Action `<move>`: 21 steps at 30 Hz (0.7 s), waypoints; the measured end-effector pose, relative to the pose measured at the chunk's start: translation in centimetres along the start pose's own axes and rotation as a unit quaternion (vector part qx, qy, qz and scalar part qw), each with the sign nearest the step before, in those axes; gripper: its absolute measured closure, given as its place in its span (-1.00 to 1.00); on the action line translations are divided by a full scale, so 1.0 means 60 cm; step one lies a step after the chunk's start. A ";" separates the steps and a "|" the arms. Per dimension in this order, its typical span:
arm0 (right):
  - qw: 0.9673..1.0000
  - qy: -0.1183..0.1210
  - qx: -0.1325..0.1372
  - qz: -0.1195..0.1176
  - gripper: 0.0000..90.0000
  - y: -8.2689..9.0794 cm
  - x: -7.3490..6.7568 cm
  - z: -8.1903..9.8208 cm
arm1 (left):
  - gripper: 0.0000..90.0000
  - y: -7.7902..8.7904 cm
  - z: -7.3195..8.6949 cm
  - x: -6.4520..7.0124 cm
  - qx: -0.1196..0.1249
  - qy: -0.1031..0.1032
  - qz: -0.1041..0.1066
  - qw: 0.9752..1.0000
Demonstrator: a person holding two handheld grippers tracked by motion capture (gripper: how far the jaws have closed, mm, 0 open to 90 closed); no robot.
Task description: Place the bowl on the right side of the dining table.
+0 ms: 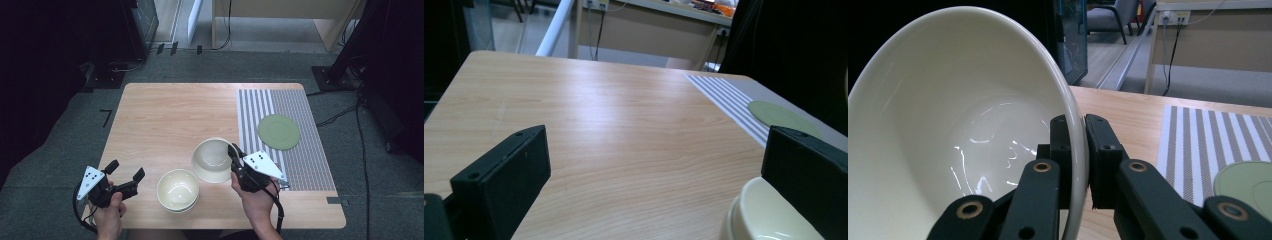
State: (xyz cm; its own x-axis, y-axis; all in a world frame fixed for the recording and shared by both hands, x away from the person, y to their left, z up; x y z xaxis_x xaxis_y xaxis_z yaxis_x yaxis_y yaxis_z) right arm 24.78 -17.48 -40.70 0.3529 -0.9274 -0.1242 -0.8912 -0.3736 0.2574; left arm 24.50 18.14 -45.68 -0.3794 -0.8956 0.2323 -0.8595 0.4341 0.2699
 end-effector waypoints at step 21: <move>1.000 -0.019 0.009 0.021 0.87 0.010 0.039 -0.012 | -1.00 -0.021 0.052 -0.062 -0.039 0.000 -0.054 0.998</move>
State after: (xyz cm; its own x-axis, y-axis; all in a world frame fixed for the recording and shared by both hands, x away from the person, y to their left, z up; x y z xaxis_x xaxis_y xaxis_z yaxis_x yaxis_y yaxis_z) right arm 25.30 -19.89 -40.13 0.3048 -0.9406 -0.1498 -0.9099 -0.3340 0.2460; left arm 25.91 20.63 -49.79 -0.2851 -0.9378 0.1981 -0.8663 0.3406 0.3655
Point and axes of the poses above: each handheld gripper's, and its own axes: y roughly backward along the jaws, z roughly out of its underside, x roughly to its right, the point moved 4 cm from there along -y, roughly forward along the jaws
